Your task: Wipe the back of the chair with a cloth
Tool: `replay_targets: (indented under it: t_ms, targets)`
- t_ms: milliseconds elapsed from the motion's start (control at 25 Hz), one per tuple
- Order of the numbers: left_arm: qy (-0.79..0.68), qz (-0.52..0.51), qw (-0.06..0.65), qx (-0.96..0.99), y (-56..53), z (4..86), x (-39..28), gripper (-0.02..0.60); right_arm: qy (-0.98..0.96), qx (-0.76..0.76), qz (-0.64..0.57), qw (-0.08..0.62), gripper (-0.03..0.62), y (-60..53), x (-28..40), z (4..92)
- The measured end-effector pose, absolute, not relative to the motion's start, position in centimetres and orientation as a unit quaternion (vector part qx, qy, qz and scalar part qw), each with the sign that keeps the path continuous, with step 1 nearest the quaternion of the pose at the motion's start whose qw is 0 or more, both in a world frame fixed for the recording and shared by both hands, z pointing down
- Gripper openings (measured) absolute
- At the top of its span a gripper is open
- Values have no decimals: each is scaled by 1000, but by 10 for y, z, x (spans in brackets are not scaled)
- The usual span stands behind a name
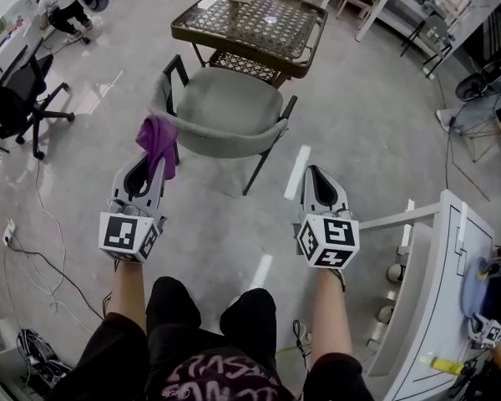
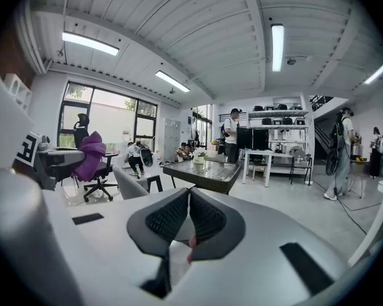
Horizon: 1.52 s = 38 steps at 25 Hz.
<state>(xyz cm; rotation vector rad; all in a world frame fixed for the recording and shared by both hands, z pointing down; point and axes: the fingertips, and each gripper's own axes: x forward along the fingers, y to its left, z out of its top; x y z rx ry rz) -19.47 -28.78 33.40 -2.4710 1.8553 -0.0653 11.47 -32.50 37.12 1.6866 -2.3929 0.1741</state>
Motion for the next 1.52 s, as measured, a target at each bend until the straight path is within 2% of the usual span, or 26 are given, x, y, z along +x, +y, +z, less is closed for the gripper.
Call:
replay_targets:
  t_ms: [400, 640, 1240, 1520]
  targets:
    - [620, -5, 48, -783, -306, 411, -202, 78, -820, 561, 53, 95, 28, -340, 109, 464]
    - [619, 10, 67, -782, -328, 438, -183, 78, -819, 565, 43, 88, 28, -341, 123, 506]
    - [556, 24, 124, -822, -346, 482, -75, 78, -810, 584, 24, 53, 29, -328, 164, 574]
    - [491, 13, 124, -862, -349, 497, -13, 78, -800, 596, 10, 69, 29, -317, 186, 582]
